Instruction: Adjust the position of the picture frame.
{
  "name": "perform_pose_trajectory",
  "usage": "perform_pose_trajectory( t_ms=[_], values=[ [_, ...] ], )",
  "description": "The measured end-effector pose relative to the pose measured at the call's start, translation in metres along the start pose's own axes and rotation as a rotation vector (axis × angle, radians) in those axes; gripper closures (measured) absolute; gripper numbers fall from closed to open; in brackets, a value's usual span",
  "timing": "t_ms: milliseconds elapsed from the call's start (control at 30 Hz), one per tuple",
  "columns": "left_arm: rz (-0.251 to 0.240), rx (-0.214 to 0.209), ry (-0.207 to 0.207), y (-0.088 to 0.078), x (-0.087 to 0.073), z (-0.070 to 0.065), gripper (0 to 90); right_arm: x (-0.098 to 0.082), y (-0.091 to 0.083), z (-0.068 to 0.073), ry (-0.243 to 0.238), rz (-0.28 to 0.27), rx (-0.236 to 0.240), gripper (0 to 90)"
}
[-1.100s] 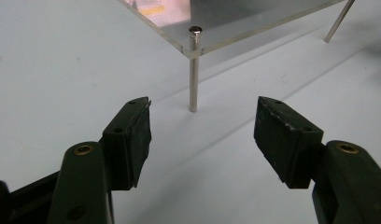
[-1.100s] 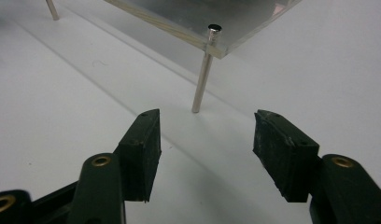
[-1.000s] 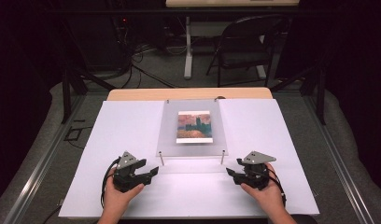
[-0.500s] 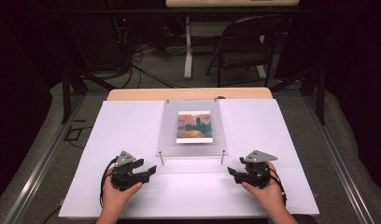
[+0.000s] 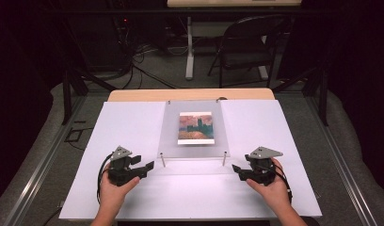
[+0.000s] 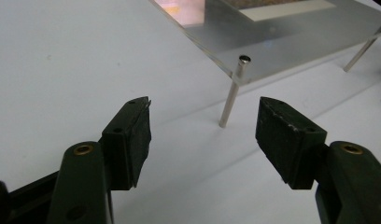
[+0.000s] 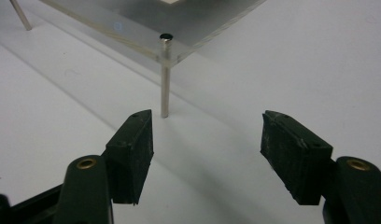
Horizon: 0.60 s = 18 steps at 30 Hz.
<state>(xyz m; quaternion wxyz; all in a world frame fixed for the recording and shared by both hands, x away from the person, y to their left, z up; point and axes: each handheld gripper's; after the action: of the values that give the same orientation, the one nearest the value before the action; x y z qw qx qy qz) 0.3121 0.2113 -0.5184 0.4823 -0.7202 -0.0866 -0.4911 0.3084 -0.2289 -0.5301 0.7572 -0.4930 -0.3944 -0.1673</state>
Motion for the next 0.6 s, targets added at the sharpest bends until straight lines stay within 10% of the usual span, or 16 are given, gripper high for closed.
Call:
perform_pose_trajectory(
  t_ms=[600],
  values=[
    [0.045, 0.023, -0.038, 0.035, 0.049, 0.04, 36.1, 0.053, 0.017, -0.037, 0.078, 0.077, -0.07, 41.4]
  ],
)
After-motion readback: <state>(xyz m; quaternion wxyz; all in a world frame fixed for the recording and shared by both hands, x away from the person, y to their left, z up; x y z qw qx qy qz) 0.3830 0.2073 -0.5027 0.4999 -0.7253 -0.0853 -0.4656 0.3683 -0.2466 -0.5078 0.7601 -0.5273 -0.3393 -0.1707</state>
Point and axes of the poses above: each handheld gripper's, and its own axes: y roughly forward along the jaws, x roughly out of its top, z roughly to its left, and after that the axes turned 13 degrees about y, right-handed
